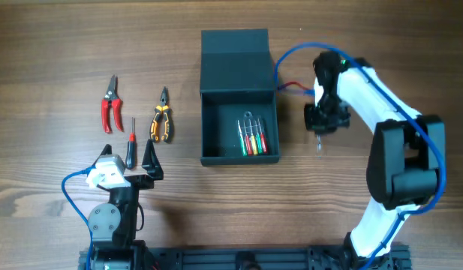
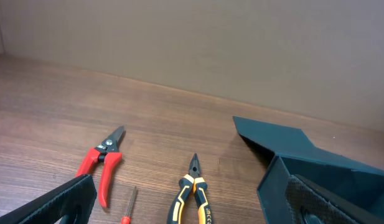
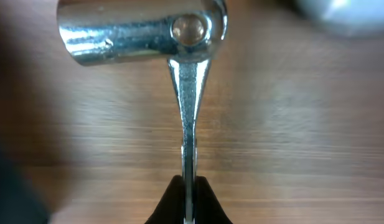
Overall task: Pack container
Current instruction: 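Move the right gripper to the silver T-wrench and grasp it, then lower the T-wrench into the green box and open the right gripper, then move the right gripper to the tape measure and grasp it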
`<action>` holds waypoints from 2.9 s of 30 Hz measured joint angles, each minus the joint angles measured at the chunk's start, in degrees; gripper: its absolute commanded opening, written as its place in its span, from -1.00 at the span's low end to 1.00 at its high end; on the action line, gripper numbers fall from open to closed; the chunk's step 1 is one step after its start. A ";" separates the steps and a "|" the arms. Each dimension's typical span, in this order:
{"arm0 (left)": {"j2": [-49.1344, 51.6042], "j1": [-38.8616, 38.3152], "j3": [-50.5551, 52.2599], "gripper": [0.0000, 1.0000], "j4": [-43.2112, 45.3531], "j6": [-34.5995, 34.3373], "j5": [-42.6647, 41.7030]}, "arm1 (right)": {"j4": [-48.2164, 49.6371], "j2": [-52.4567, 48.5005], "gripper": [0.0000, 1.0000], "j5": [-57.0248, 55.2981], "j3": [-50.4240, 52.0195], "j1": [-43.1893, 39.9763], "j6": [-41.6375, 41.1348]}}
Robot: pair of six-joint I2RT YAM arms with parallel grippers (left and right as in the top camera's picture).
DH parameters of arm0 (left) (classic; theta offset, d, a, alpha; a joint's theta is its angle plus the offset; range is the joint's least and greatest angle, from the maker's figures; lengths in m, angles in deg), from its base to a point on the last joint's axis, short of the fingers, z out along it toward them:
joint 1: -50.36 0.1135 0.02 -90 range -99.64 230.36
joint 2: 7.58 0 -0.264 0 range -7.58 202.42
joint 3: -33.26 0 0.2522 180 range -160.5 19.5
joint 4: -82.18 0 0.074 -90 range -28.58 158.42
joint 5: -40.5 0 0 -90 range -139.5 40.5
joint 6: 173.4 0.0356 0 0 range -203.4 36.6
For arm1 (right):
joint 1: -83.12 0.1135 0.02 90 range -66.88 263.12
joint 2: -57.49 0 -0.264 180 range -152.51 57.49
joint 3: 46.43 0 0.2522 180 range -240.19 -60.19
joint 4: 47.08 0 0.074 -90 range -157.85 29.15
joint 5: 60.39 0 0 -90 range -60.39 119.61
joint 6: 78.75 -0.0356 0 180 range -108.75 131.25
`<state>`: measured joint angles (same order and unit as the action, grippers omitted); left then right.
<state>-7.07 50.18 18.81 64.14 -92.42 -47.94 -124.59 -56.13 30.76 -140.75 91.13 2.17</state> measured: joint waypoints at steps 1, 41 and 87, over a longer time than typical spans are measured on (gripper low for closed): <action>0.00 0.00 0.00 1.00 0.00 0.00 0.00 | -1.18 0.00 -0.91 0.04 -3.02 0.00 0.00; 0.00 0.00 0.00 1.00 0.02 0.00 0.00 | 4.28 5.09 -0.92 2.67 -4.76 26.67 -17.31; 0.00 0.00 0.00 0.99 0.02 0.00 0.00 | -18.99 -1.16 0.44 -3.43 -40.04 12.46 -11.63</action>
<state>-7.07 50.18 18.81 64.17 -92.42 -47.94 -143.59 -57.29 27.32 -180.79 103.59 -9.46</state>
